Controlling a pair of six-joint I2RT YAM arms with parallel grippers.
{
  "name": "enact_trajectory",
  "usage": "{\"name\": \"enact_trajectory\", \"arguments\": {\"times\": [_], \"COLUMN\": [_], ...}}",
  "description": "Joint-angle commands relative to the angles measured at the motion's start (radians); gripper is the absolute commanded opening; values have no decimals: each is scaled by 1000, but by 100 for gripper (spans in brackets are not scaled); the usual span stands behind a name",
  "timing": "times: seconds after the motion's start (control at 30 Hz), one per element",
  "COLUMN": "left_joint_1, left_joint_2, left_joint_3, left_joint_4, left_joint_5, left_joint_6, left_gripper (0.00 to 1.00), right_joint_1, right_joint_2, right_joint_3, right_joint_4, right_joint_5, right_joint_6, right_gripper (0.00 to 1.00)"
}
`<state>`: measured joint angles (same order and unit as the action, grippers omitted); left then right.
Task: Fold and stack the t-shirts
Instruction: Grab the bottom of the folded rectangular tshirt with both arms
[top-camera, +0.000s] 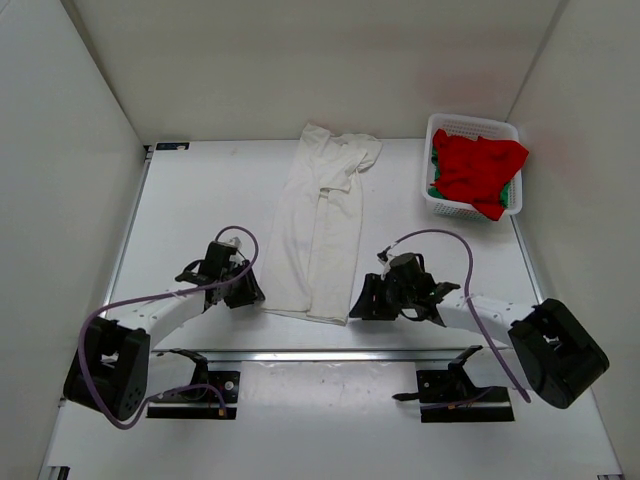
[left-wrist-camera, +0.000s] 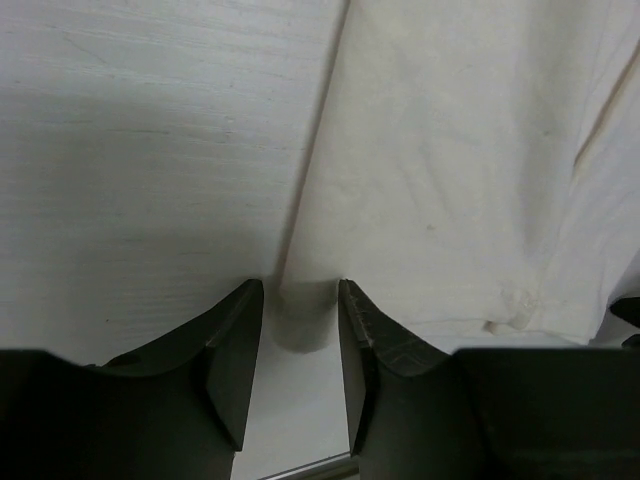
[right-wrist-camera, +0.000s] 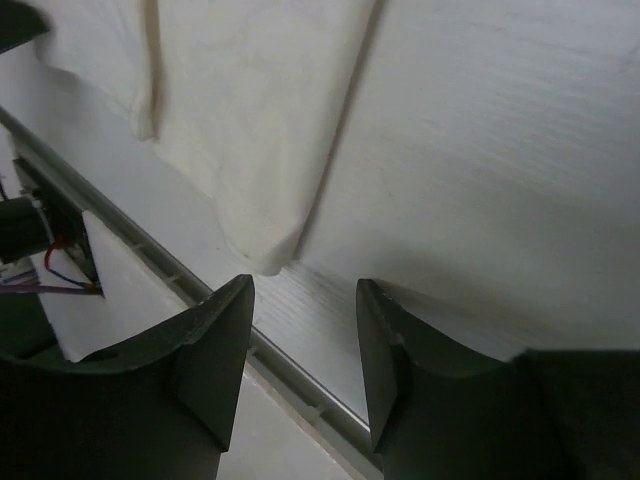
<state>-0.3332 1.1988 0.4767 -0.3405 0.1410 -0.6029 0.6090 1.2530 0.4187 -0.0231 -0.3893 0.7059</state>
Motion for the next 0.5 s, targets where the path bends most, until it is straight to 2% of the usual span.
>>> {"name": "enact_trajectory", "arguments": {"times": [0.0, 0.17, 0.23, 0.27, 0.37, 0.47], "left_joint_1": [-23, -33, -23, -23, -46, -70], "left_joint_2": [15, 12, 10, 7, -11, -31], "left_joint_3": [-47, -50, -50, -53, -53, -53], "left_joint_4": [9, 26, 20, 24, 20, 8], "left_joint_5": [-17, -11, -11, -3, 0, 20], "left_joint_6": [-9, -17, -20, -20, -18, -37], "left_gripper": [48, 39, 30, 28, 15, 8], "right_joint_1": [18, 26, 20, 23, 29, 23], "right_joint_2": [2, 59, 103, 117, 154, 169], "right_joint_3": [-78, -103, -107, -104, -97, -89], "right_joint_4": [219, 303, 333, 345, 374, 381], "right_joint_5": [-2, -23, -48, -46, -65, -97], "right_joint_6": [136, 165, 187, 194, 204, 198], "right_gripper": [44, 45, 43, 39, 30, 15]}}
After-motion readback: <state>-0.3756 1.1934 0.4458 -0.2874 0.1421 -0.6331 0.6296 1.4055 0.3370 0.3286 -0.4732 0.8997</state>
